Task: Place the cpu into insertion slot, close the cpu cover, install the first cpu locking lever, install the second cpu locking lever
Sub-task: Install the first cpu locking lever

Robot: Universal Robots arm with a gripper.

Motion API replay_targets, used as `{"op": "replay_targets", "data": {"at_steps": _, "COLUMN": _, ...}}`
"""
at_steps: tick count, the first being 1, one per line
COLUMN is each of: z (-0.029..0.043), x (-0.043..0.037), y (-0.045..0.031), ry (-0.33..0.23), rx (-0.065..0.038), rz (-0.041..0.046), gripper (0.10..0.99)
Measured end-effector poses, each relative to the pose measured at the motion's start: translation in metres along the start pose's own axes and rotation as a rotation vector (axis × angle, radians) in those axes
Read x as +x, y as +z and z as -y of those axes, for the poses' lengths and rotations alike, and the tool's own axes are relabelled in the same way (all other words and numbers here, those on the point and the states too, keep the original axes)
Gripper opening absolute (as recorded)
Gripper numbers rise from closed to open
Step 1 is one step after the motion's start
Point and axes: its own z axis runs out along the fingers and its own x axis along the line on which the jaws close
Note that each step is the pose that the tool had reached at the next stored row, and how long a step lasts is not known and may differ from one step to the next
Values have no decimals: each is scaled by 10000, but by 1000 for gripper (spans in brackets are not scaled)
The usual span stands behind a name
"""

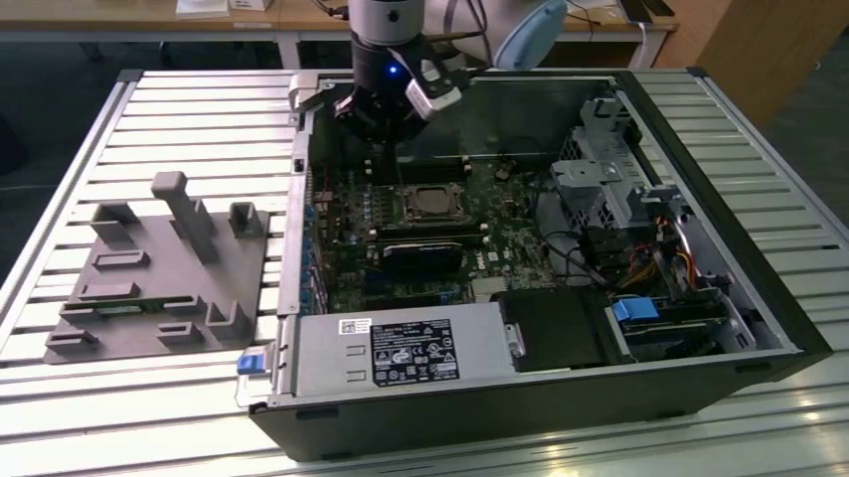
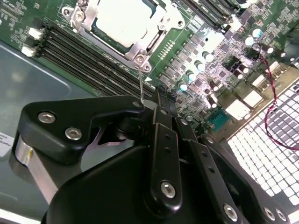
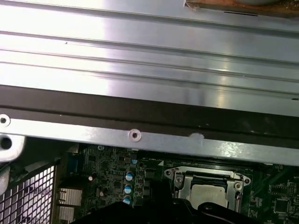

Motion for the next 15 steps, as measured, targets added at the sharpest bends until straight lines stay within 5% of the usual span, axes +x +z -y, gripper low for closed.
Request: {"op": "replay_targets", "data": {"at_steps": 15, "z": 2, "x": -271, "y": 15, "ry": 75, "rx": 1, "rz": 1, "gripper": 106}}
